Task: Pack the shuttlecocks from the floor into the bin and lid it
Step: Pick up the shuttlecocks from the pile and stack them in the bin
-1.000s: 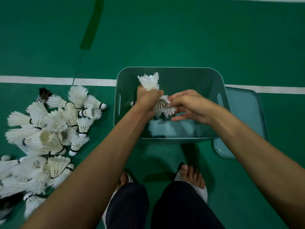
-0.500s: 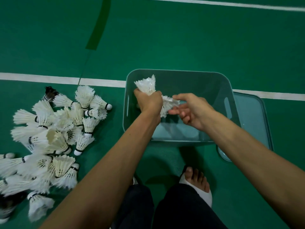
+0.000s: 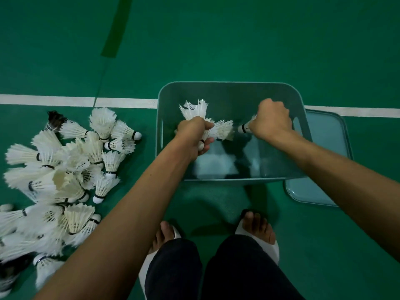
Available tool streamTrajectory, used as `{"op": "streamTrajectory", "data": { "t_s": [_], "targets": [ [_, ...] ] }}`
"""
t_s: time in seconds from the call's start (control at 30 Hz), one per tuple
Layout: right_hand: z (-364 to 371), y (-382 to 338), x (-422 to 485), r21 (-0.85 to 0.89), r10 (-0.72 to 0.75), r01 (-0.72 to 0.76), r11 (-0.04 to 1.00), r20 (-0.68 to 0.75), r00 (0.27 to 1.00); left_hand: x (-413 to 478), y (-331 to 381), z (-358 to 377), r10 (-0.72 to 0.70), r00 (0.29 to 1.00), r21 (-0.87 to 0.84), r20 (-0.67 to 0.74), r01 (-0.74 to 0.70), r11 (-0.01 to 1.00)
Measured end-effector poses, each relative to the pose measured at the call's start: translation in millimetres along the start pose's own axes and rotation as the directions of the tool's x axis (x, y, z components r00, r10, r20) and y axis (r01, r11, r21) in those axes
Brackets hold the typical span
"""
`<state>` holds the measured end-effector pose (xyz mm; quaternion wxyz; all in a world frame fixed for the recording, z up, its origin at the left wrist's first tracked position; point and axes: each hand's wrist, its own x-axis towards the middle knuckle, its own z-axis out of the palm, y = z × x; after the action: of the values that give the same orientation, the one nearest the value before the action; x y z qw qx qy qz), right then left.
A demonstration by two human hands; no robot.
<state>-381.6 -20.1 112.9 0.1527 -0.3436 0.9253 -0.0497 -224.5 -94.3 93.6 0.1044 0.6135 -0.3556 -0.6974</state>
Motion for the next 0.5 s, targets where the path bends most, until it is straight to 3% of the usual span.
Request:
{"op": "streamTrajectory", "data": {
  "t_s": [0.13, 0.27, 0.33, 0.5],
  "targets": [
    [37, 5, 34, 0.221, 0.209, -0.226, 0.949, 0.100, 0.973, -2, -3, -1, -0.039, 0.996, 0.047, 0.076, 0.035, 0.998],
    [64, 7, 49, 0.537, 0.294, -0.437, 0.722, 0.334, 0.896, 1, -8, -11, -0.081, 0.989, 0.094, 0.125, 0.069, 0.993],
    [69, 7, 53, 0.560, 0.274, -0.458, 0.690, 0.384, 0.882, 3, -7, -16, -0.093, 0.987, 0.121, 0.132, 0.077, 0.990],
    [65, 7, 60, 0.488, 0.219, -0.423, 0.763, 0.421, 0.880, 4, -1, -19, -0.082, 0.981, 0.291, 0.179, 0.027, 0.956]
  ]
}}
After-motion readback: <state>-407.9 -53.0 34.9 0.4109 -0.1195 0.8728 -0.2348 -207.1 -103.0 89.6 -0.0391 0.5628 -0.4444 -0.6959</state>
